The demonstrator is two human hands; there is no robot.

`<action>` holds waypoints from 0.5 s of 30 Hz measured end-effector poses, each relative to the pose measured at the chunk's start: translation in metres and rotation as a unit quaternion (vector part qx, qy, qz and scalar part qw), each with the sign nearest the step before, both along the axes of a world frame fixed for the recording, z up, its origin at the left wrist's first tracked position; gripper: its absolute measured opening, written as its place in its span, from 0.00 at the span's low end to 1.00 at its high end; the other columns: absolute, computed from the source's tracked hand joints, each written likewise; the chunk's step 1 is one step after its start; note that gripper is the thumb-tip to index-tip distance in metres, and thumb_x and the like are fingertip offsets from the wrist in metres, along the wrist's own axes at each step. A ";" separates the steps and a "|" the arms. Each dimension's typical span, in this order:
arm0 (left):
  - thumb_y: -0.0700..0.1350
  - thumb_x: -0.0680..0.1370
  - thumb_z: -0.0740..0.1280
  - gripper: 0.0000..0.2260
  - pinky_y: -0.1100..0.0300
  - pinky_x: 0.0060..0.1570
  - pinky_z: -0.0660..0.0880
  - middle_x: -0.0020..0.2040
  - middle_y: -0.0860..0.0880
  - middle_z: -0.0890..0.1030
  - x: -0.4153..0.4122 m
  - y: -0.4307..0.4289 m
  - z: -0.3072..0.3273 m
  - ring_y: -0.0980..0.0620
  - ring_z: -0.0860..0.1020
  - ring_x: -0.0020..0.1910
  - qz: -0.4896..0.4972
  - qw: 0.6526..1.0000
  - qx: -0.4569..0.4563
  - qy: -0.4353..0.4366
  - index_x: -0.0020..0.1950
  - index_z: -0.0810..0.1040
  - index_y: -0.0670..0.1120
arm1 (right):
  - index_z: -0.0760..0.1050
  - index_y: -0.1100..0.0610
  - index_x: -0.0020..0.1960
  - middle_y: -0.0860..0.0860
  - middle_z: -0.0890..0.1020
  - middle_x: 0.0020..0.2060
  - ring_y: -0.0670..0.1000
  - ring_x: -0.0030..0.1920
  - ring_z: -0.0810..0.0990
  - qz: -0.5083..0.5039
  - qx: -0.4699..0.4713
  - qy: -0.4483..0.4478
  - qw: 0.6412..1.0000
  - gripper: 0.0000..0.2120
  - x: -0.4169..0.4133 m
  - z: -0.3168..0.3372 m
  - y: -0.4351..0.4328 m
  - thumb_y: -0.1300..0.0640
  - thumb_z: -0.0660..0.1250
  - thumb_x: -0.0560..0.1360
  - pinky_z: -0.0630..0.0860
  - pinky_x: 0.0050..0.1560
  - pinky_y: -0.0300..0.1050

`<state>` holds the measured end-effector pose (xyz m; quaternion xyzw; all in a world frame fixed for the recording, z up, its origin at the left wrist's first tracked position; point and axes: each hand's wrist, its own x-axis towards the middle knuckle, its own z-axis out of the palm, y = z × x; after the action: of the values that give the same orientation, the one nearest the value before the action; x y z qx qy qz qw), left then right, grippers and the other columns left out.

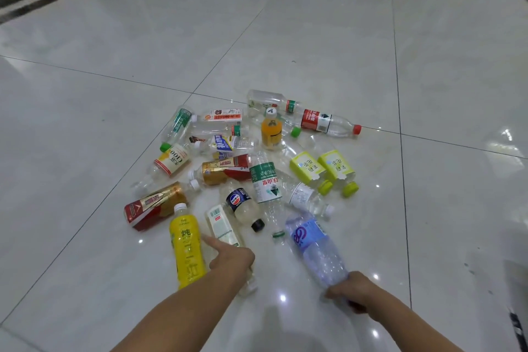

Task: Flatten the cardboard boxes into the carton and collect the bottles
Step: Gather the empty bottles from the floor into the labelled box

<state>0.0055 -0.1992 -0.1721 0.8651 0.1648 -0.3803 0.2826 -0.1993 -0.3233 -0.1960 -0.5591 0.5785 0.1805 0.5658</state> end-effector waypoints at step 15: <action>0.40 0.70 0.69 0.22 0.53 0.50 0.78 0.51 0.43 0.75 0.009 -0.045 0.097 0.45 0.76 0.46 0.157 0.942 -0.278 0.105 0.62 0.68 0.44 | 0.65 0.55 0.33 0.47 0.66 0.17 0.43 0.15 0.55 -0.164 0.119 -0.027 0.979 0.15 -0.023 0.080 -0.015 0.63 0.70 0.70 0.51 0.17 0.31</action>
<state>0.0143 -0.2441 -0.0751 0.6707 0.2146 -0.4504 0.5489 -0.2219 -0.3381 -0.1163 -0.3898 0.6215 0.1373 0.6655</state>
